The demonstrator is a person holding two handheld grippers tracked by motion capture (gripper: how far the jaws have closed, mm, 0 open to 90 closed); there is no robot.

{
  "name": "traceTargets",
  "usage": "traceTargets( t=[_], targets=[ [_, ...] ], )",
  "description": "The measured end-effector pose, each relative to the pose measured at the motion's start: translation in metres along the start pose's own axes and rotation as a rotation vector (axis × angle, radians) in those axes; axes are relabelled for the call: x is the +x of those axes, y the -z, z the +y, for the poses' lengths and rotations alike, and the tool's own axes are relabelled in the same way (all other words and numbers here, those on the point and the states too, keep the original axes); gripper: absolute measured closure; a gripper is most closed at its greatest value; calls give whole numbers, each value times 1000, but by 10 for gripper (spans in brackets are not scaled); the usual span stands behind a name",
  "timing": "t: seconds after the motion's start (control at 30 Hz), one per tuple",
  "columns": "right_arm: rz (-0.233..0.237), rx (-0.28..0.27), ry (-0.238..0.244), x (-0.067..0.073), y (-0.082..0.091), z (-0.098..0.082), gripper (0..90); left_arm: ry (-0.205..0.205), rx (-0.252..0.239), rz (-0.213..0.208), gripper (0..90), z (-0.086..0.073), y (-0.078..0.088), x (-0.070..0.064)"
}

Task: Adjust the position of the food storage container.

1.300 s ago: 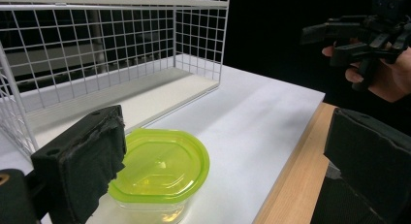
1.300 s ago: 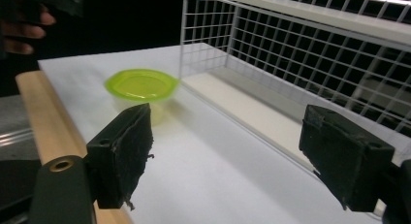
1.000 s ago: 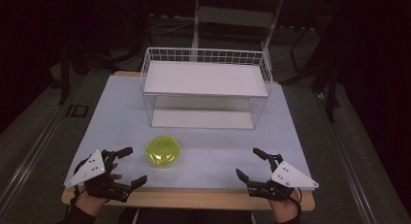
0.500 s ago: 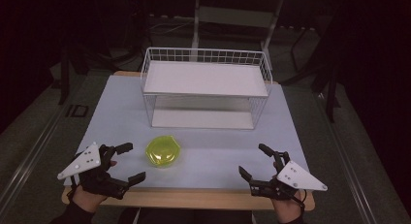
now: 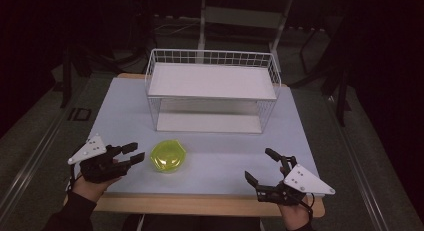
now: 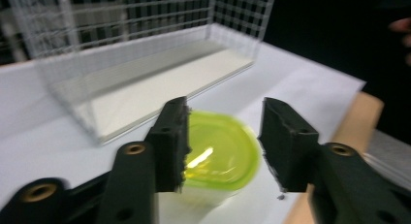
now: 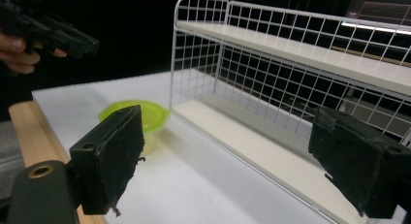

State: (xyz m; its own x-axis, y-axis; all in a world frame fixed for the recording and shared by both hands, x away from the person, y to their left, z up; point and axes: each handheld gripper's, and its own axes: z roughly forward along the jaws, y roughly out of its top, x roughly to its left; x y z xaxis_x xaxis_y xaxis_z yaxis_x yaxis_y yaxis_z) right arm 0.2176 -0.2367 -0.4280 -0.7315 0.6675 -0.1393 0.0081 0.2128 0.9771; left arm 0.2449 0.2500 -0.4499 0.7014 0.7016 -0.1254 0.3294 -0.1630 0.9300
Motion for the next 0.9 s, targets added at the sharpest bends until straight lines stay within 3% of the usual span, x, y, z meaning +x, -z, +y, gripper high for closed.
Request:
traceTargets(
  t=[0.03, 0.07, 0.1, 0.13, 0.17, 0.27, 0.3, 0.33, 0.57, 0.63, 0.8, 0.9],
  targets=[
    [6, 5, 0, 1, 0, 0, 124, 0, 0, 0, 626, 0, 0, 0],
    [6, 5, 0, 1, 0, 0, 124, 3, 21, 29, 626, -2, -1, 2],
    [4, 6, 7, 2, -1, -1, 124, 15, 35, 58, 710, -4, -3, 5],
    [11, 6, 8, 2, -1, -1, 125, 34, 44, 56, 749, -6, -4, 8],
    [17, 8, 9, 2, -2, 0, 124, 66, 88, 96, 782, -10, -8, 14],
    [15, 17, 22, 3, -2, 0, 125, 89, 120, 105, 869, -13, -12, 18],
    [15, 17, 22, 3, -2, 0, 125, 102, 155, 122, 869, -16, -15, 21],
    [16, 18, 23, 4, -3, -1, 125, 114, 178, 121, 900, -18, -18, 23],
    [24, 26, 21, 5, -4, -2, 126, 168, 342, 101, 900, -36, -46, 30],
    [29, 28, 25, 5, -5, -2, 126, 188, 371, 84, 900, -40, -53, 29],
    [31, 30, 29, 6, -5, -1, 126, 189, 394, 58, 900, -43, -64, 26],
    [34, 34, 33, 6, -5, -2, 127, 170, 424, 29, 900, -44, -77, 21]
  ],
)
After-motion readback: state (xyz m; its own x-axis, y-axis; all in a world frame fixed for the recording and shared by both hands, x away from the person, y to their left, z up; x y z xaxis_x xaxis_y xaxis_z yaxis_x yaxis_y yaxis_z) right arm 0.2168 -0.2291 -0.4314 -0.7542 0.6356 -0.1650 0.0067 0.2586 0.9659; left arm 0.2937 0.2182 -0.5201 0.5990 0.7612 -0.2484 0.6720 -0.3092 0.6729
